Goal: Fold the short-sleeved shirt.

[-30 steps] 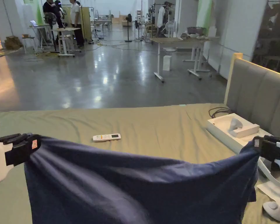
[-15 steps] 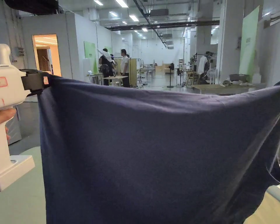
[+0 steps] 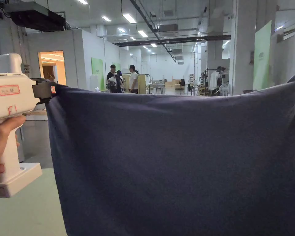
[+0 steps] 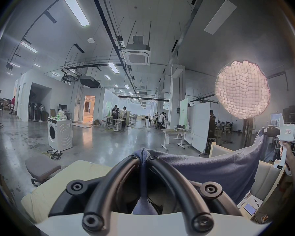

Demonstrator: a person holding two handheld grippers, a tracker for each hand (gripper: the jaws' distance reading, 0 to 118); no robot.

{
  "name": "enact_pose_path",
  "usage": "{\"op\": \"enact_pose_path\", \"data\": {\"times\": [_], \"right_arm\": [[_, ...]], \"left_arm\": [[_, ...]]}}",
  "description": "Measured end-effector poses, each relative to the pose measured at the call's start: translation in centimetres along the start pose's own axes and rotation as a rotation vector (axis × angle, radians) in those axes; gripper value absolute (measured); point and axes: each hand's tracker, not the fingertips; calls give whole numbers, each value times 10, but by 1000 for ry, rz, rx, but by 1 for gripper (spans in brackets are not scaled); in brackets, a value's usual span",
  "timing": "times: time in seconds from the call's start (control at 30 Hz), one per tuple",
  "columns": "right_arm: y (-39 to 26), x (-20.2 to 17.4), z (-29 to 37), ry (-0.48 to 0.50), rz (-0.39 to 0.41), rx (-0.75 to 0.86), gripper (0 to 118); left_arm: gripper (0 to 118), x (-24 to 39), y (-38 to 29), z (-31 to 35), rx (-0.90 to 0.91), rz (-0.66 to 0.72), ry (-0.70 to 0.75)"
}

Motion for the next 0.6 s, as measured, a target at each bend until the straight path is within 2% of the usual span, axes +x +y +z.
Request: {"op": "enact_pose_path", "data": {"times": [0.23, 0.6], "right_arm": [[-13, -5, -30, -25, 15, -13, 2], [-31, -15, -120, -13, -3, -52, 2]], "left_arm": [[7, -5, -17, -36, -19, 33, 2], [7, -14, -48, -126, -76, 86, 61]]}}
